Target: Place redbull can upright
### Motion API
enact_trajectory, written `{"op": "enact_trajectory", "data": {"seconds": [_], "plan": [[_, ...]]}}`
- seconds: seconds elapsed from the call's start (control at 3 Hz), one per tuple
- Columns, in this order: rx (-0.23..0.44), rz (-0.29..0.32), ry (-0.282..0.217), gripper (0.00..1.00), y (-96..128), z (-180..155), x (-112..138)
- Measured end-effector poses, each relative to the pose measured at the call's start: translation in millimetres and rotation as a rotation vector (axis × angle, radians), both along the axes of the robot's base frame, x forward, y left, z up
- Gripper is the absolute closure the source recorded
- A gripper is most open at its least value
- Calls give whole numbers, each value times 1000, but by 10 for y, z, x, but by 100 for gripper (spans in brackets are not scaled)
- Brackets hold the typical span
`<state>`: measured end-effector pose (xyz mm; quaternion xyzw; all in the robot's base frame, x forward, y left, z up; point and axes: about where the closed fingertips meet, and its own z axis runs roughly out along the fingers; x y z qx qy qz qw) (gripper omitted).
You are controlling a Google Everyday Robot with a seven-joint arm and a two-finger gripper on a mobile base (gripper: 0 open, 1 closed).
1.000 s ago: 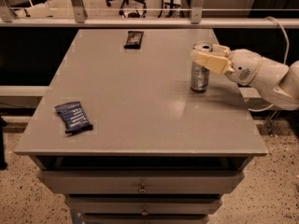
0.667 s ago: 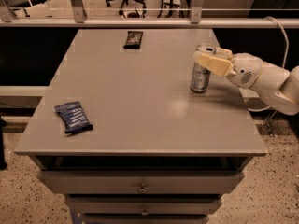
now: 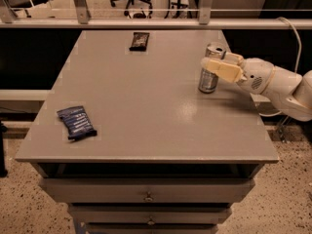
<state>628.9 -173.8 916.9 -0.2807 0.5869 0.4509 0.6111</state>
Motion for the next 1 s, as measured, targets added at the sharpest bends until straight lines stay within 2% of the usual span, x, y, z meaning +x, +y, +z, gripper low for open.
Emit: {"op": "enact_trajectory", "data": {"seconds": [0.33, 0.67, 1.0], "plan": [[-54, 5, 6, 0, -106, -78, -82], [-227, 27, -41, 0, -392, -76, -292], [-393, 67, -92, 0, -786, -93, -559]]}}
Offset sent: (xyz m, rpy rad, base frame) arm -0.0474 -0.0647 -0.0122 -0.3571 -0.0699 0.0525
